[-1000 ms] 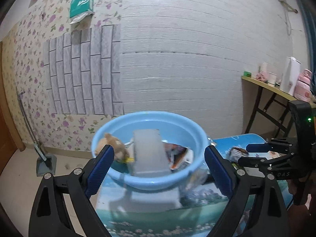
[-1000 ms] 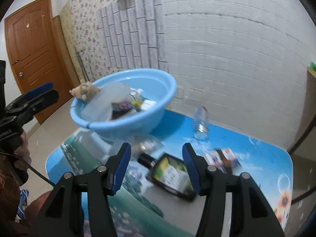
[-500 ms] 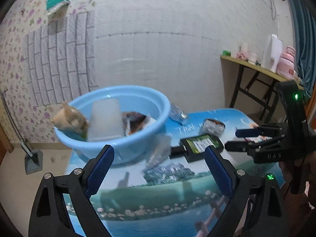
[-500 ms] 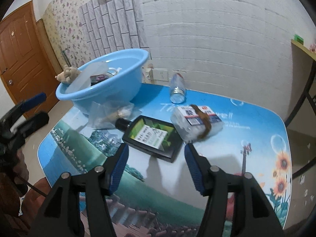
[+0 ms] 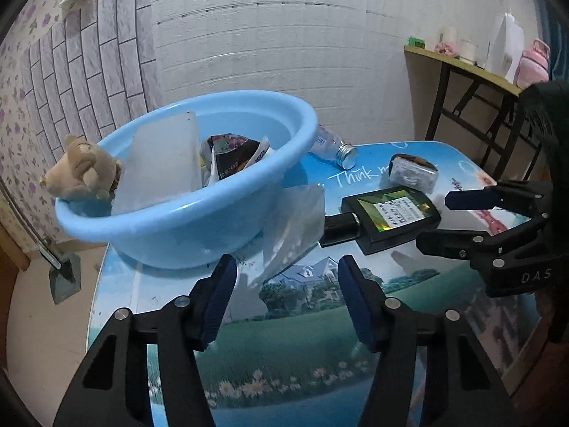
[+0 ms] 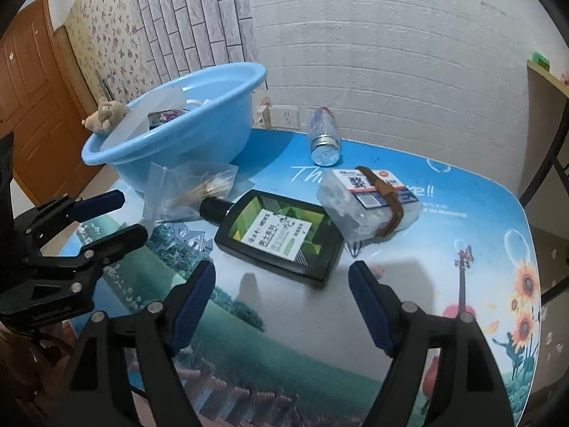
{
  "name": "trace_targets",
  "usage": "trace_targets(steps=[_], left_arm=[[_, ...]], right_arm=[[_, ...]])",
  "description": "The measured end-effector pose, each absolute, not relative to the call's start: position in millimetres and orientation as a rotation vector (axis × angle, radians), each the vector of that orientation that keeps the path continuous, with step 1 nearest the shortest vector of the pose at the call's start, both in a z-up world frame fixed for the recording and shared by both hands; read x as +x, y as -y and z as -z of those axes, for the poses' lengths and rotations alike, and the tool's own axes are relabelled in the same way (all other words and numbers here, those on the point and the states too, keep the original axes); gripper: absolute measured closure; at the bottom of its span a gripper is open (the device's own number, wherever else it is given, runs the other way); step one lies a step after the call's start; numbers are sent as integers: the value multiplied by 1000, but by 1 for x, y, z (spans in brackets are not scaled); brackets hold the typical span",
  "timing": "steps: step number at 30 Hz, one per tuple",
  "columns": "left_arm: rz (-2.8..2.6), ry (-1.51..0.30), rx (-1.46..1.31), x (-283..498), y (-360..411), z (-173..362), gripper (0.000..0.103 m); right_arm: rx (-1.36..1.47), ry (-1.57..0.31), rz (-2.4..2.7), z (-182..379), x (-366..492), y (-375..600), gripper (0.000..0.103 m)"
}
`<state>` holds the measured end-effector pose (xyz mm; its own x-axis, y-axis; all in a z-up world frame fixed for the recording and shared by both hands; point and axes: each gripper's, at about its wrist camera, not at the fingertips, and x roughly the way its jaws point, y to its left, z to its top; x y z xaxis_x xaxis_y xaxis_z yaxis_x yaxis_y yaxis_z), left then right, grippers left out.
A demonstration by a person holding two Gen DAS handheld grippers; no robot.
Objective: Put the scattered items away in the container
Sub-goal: 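Move the left tool to the clear cotton swab bag while the right tool moves to the dark green bottle, then grasp and lift the cotton swab bag with the left tool while the right tool grips the green bottle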
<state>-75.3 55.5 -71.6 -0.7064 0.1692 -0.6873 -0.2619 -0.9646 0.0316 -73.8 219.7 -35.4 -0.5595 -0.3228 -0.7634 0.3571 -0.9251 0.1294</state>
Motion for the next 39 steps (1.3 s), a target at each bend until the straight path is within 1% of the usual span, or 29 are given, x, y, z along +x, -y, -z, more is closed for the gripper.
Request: trace_targets(steps=[2, 6, 8, 9, 10, 11, 12, 13, 14, 16, 22, 29, 39], left_arm=[[-2697, -204, -1070, -80, -58, 73, 44], [-2680, -215, -1080, -90, -59, 77, 44], [-2671, -230, -1084, -95, -61, 79, 52], [-2659, -237, -1092, -97, -62, 80, 61], [-2648, -240, -1103, -99, -62, 82, 67], [-2636, -241, -1113, -101, -63, 84, 70], [-2623, -238, -1117, -101, -63, 85, 78], [-2614, -236, -1120, -102, -62, 86, 82], [-2607, -238, -1116, -101, -62, 87, 83], [-2600, -241, -1105, -100, -64, 87, 90], [-2578, -215, -1095, -97, -59, 86, 95], [-2578, -193, -1094, -88, -52, 83, 96], [-2588, -175, -1112, -63, -47, 78, 96]], right_arm=[[1218, -56, 2475, 37, -78, -216, 20], [1224, -57, 2470, 38, -84, -210, 17], [1236, -61, 2479, 39, -86, -208, 13], [1255, -62, 2482, 41, -89, -206, 12], [1263, -59, 2482, 42, -90, -206, 12], [1273, -53, 2481, 44, -92, -206, 12], [1285, -48, 2480, 45, -94, -205, 12], [1295, -41, 2478, 46, -95, -205, 11], [1302, -36, 2477, 47, -95, -205, 11], [1315, -33, 2479, 49, -98, -203, 9], [1367, -20, 2487, 55, -107, -195, 7], [1344, -111, 2524, 58, -111, -187, 8], [1318, -104, 2461, 53, -89, -196, 8]])
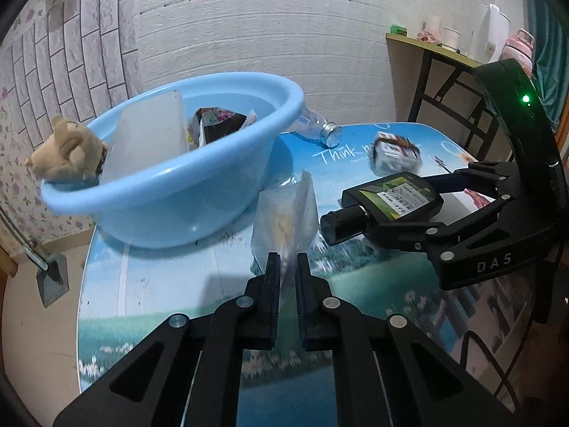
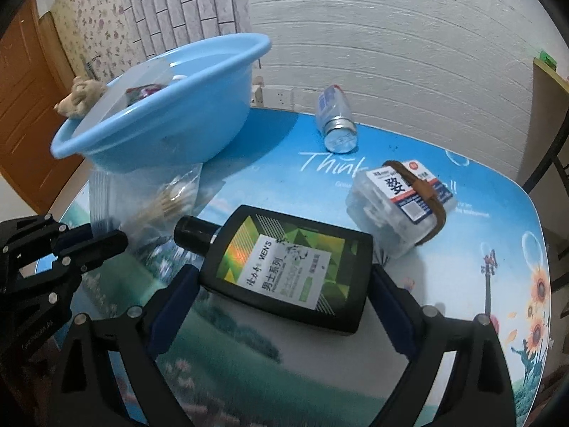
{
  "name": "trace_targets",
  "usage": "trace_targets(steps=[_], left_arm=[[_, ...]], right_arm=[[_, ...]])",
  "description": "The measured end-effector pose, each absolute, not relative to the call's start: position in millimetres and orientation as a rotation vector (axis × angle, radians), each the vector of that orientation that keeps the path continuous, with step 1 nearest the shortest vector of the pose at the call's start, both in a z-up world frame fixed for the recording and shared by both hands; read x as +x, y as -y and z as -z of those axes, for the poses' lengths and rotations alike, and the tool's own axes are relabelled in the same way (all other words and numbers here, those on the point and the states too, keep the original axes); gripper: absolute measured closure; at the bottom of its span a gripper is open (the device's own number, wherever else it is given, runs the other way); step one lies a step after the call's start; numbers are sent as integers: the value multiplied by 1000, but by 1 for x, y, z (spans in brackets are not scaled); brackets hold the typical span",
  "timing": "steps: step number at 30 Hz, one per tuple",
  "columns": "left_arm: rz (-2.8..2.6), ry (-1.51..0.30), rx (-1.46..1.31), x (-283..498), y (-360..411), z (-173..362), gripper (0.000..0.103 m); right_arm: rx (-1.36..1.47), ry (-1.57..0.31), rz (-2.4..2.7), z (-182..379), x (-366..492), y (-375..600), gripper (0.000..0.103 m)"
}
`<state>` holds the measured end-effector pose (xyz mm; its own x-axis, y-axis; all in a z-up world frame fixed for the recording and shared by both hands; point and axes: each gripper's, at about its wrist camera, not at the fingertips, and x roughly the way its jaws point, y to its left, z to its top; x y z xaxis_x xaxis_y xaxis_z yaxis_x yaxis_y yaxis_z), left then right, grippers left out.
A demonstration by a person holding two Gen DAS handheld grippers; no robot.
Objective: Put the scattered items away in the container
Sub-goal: 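Grasp and lift the cotton swab bag with the left tool while the right tool grips the green bottle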
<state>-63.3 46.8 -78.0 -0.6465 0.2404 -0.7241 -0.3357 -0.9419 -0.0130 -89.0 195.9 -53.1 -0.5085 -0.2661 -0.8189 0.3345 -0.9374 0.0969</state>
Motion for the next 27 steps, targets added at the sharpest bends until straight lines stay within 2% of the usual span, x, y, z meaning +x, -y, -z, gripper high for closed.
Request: trace_targets(steps=[20, 21, 23, 25, 27], left_arm=[[-2600, -206, -1127, -12, -45, 68, 97], [-2617, -224, -1137, -11, -44, 69, 94], [-2651, -239, -1157, -12, -40, 73, 81], [-2683, -223, -1168, -16, -38, 74, 52], [-2675, -208, -1136, -18, -42, 73, 38]], right_arm=[[1310, -66, 2434, 48, -37, -226, 9], [1299, -71, 2433, 46, -34, -227, 9], [1286, -83, 2436, 45, -31, -227, 9], [1285, -90, 2438, 46, -32, -227, 9], [1295, -82, 2438, 48, -32, -229, 9]])
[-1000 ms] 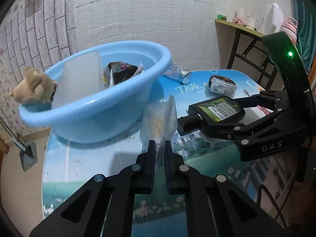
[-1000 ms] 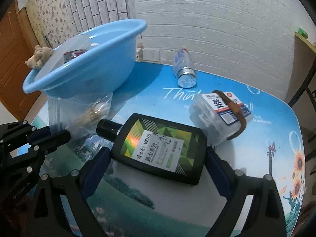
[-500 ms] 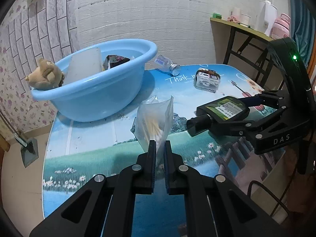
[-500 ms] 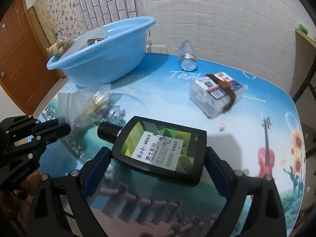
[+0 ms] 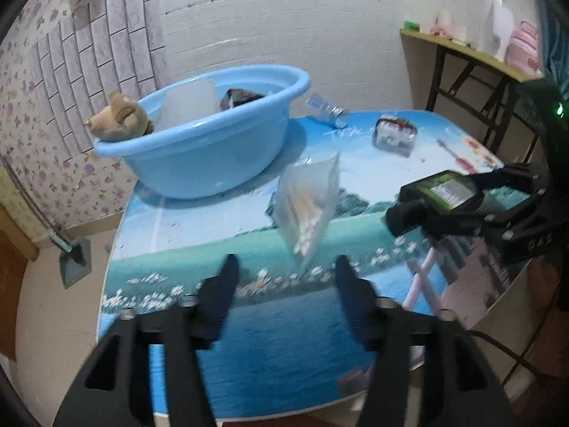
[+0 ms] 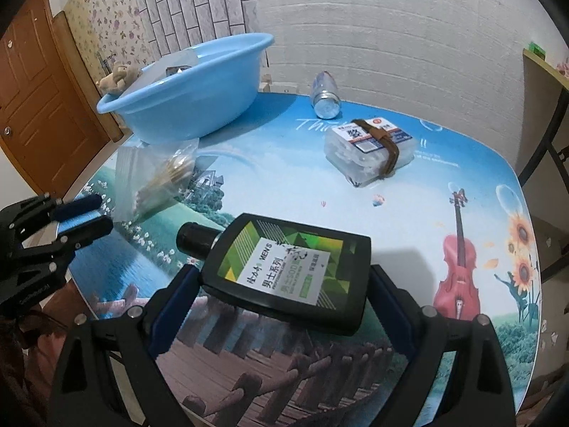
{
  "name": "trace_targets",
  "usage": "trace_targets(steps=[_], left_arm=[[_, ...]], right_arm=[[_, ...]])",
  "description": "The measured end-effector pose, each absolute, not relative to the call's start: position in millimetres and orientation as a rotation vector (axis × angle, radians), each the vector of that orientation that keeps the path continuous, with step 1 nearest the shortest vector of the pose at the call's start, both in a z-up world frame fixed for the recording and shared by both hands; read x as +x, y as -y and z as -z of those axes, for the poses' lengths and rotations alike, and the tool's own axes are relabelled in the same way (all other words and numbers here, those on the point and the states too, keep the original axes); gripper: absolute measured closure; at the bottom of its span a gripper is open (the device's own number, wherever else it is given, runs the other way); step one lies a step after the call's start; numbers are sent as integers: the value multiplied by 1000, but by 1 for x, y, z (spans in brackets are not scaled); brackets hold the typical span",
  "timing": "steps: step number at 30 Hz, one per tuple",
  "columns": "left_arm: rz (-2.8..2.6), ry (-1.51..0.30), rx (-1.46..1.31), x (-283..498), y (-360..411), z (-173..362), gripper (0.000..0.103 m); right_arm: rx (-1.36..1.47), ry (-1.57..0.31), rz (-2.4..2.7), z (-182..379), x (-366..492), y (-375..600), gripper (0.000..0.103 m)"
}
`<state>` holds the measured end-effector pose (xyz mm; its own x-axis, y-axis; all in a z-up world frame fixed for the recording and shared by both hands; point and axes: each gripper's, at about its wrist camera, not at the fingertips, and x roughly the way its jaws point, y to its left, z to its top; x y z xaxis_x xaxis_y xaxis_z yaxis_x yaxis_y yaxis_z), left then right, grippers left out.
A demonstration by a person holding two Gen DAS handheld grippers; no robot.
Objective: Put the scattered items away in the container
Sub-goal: 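Grasp and lift the cotton swab bag with the left tool while the right tool grips the green bottle, then lift the green bottle with the right tool while the left tool holds the swab bag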
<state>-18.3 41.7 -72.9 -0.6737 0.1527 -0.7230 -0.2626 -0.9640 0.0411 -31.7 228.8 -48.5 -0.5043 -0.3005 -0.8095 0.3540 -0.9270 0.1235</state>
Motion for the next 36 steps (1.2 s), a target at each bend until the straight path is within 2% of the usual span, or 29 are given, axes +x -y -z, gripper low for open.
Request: trace_targets(steps=[1, 3, 4, 10, 16, 17, 18, 19, 20, 25, 36], left_arm=[[-2676, -215, -1126, -19, -44, 73, 29], [-2695, -247, -1111, -24, -49, 72, 17], [-2705, -260, -1107, -27, -51, 72, 14], [-2649, -159, -1181, -62, -53, 83, 14], [-2637, -132, -1211, -74, -53, 93, 15], [-2634, -135, -1210, -75, -54, 94, 16], [-2627, -139, -1205, -75, -55, 94, 30], [-2601, -148, -1211, -76, -57, 96, 56], [-2584, -152, -1229, -78, -58, 98, 67], [-2566, -126, -1211, -79, -59, 98, 78], [-2597, -55, -1116, -62, -51, 78, 81]], right_arm=[[1298, -83, 2438, 50, -33, -229, 9], [1294, -103, 2446, 50, -32, -229, 9], [1293, -104, 2447, 51, -33, -229, 9], [1298, -112, 2467, 52, -35, -230, 9], [1297, -132, 2468, 53, -36, -227, 8], [1297, -138, 2468, 54, -36, -227, 8], [1295, -146, 2470, 54, -36, -226, 8], [1294, -154, 2472, 55, -37, -225, 8], [1294, -160, 2475, 55, -37, -225, 8], [1315, -199, 2484, 61, -41, -220, 8], [1284, -118, 2470, 63, -41, -228, 10]])
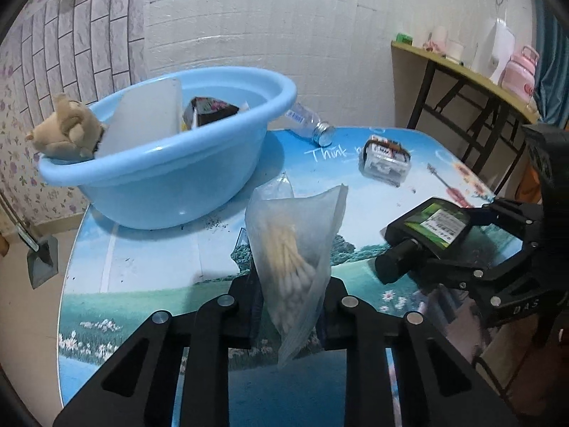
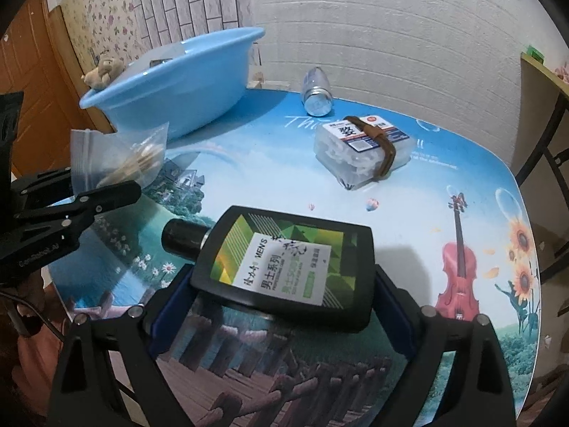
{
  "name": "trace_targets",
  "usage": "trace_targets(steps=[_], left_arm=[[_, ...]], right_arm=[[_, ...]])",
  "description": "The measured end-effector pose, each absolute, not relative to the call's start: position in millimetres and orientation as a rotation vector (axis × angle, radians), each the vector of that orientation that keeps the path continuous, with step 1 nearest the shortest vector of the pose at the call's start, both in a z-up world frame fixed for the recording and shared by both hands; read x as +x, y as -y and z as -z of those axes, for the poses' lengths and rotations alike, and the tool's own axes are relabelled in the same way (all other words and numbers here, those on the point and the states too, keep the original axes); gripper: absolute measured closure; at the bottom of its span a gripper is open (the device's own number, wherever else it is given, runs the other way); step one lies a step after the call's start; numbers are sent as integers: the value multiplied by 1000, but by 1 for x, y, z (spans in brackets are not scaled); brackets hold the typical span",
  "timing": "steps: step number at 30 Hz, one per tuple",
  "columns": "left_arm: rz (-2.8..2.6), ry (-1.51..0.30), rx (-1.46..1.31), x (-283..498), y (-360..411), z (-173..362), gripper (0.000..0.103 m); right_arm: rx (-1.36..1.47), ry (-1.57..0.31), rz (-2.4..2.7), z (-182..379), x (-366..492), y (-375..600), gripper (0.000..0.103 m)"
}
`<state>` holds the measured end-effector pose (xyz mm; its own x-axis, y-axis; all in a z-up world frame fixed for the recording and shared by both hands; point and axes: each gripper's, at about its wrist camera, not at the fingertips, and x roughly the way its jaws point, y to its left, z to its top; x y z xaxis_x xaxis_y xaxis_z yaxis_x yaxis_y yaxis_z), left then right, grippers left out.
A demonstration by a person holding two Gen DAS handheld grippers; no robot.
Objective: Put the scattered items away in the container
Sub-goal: 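Lift the green bottle with the right tool while the left tool holds the swab bag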
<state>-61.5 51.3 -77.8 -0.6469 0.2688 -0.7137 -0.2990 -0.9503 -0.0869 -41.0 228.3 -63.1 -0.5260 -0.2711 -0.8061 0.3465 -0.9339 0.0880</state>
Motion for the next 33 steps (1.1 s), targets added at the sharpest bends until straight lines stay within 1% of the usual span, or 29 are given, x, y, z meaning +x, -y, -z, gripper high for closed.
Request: trace_targets(steps=[6, 13, 20, 27, 33], left_arm=[[-2641, -30, -1040, -46, -39, 55, 81], [-2691, -9, -1005, -37, -22, 41, 81], [-2701, 14, -1034, -35, -15, 48, 81], [-2672, 7, -1071, -33, -18, 60, 81], [-2672, 14, -1068, -33, -17, 60, 81]], right_arm=[[1175, -73, 2483, 43, -34, -228, 13], [1123, -83, 2466, 35, -33, -221, 13], [1118, -60, 2456, 36, -36, -220, 13], [1118, -118, 2447, 38, -33, -215, 13], [1115, -120, 2425, 40, -34, -213, 12]])
